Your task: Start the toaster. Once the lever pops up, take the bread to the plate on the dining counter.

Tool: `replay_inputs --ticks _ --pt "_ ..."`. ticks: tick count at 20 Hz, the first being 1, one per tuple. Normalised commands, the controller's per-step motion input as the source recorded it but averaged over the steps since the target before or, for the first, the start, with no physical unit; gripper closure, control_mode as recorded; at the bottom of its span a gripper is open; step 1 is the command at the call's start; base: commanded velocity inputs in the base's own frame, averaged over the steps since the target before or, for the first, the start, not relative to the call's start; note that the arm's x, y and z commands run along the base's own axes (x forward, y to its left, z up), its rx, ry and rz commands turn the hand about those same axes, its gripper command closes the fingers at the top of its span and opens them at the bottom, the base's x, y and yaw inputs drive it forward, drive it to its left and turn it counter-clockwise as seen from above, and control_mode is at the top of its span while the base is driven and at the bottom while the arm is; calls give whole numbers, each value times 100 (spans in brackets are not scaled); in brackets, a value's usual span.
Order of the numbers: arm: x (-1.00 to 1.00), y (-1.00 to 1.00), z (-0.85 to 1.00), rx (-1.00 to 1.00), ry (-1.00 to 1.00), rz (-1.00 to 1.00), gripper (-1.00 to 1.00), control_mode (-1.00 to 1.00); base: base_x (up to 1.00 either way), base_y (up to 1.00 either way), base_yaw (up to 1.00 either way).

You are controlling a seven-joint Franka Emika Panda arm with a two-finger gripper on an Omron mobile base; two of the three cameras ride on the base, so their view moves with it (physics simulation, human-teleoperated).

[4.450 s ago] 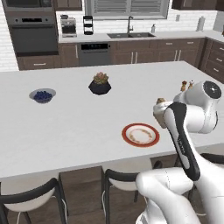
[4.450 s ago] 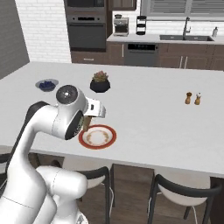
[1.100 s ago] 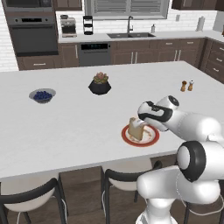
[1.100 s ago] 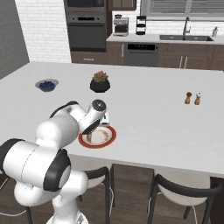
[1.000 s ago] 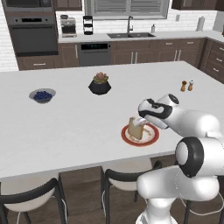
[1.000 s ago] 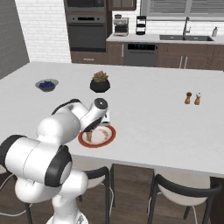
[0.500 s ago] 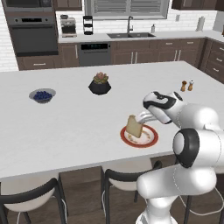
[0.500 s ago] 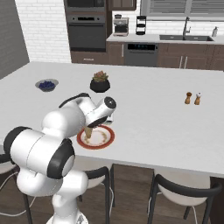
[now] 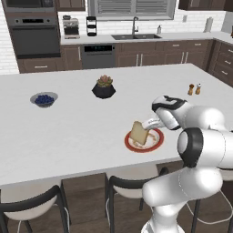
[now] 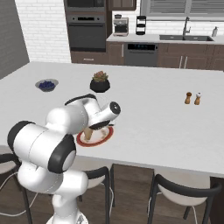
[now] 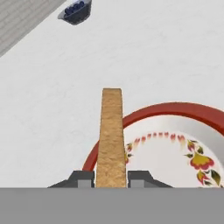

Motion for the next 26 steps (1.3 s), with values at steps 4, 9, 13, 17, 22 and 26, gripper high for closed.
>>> replay_inputs --ticks 4,9,13,17,22,26 --pt "0 0 -13 1 -11 0 100 -100 0 0 0" --pt "0 0 0 0 -6 0 100 -100 0 0 0" --pt "0 0 0 0 0 0 -100 -100 0 0 0" --pt "0 0 0 0 0 0 -100 -100 0 0 0" --pt "0 -7 10 0 -2 0 -100 -100 0 0 0" --pt "-1 -5 40 -3 -5 0 -100 -100 0 0 0"
